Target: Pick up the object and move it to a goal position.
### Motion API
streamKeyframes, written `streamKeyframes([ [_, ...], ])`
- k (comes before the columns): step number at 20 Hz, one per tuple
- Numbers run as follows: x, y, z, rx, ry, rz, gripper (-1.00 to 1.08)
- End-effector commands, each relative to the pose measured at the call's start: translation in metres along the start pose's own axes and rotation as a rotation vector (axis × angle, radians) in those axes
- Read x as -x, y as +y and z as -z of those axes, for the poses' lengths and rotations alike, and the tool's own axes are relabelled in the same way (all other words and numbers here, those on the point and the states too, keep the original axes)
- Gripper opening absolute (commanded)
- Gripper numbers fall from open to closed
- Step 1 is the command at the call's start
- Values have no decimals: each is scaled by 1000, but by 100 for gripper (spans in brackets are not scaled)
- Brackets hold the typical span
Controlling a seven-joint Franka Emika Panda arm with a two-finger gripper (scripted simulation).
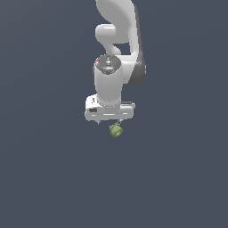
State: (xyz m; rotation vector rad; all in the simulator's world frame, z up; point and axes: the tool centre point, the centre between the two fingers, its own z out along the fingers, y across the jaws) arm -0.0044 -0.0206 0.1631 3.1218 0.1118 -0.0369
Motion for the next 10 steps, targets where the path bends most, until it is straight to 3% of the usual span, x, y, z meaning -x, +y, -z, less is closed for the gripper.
streamKeyframes([
  [1, 1, -2, -4, 0, 1, 23, 100],
  [10, 12, -13, -31, -3, 10, 193, 100],
])
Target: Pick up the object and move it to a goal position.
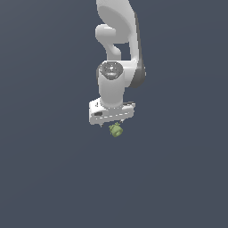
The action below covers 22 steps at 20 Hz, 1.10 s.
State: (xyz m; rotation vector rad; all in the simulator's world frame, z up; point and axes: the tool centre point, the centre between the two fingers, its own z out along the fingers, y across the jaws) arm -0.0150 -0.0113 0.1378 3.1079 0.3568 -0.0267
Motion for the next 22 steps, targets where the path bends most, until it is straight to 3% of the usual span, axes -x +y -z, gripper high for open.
streamKeyframes([
  [1, 4, -5, -10, -1, 3, 62, 100],
  [11, 16, -22, -38, -7, 17, 256, 100],
  [22, 18, -25, -46, -8, 19, 291, 100],
])
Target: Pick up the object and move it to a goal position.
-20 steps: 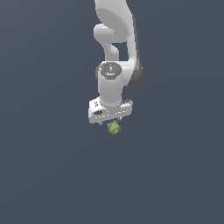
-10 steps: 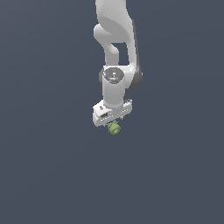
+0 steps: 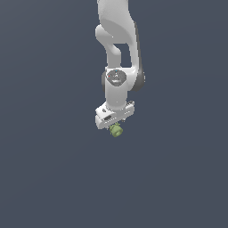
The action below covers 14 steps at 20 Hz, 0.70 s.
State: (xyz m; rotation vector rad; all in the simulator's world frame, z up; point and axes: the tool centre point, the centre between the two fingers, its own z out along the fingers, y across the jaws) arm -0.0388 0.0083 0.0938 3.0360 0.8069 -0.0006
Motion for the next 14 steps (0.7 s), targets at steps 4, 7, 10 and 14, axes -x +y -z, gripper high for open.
streamKeyframes([
  [4, 1, 0, -15, 0, 0, 1, 100],
  [7, 1, -1, -31, 0, 0, 3, 100],
  [10, 1, -1, -43, 0, 0, 4, 100],
  [14, 1, -1, -49, 0, 0, 5, 100],
])
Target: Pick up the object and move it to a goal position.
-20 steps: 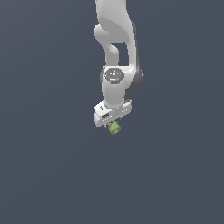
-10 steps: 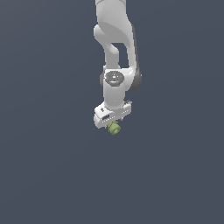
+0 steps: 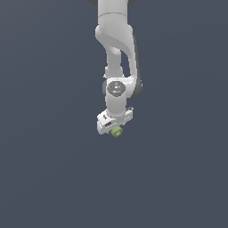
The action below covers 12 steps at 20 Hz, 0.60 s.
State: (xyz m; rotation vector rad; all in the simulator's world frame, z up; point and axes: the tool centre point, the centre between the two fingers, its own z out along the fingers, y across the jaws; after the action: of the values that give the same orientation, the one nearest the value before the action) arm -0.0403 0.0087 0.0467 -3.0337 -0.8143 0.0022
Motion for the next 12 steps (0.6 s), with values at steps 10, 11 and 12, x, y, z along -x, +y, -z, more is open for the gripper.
streamKeyframes([
  [10, -1, 0, -2, 1, 1, 0, -100],
  [11, -1, 0, -2, 1, 1, 0, -100],
  [12, -1, 1, -1, 2, 3, -1, -100],
])
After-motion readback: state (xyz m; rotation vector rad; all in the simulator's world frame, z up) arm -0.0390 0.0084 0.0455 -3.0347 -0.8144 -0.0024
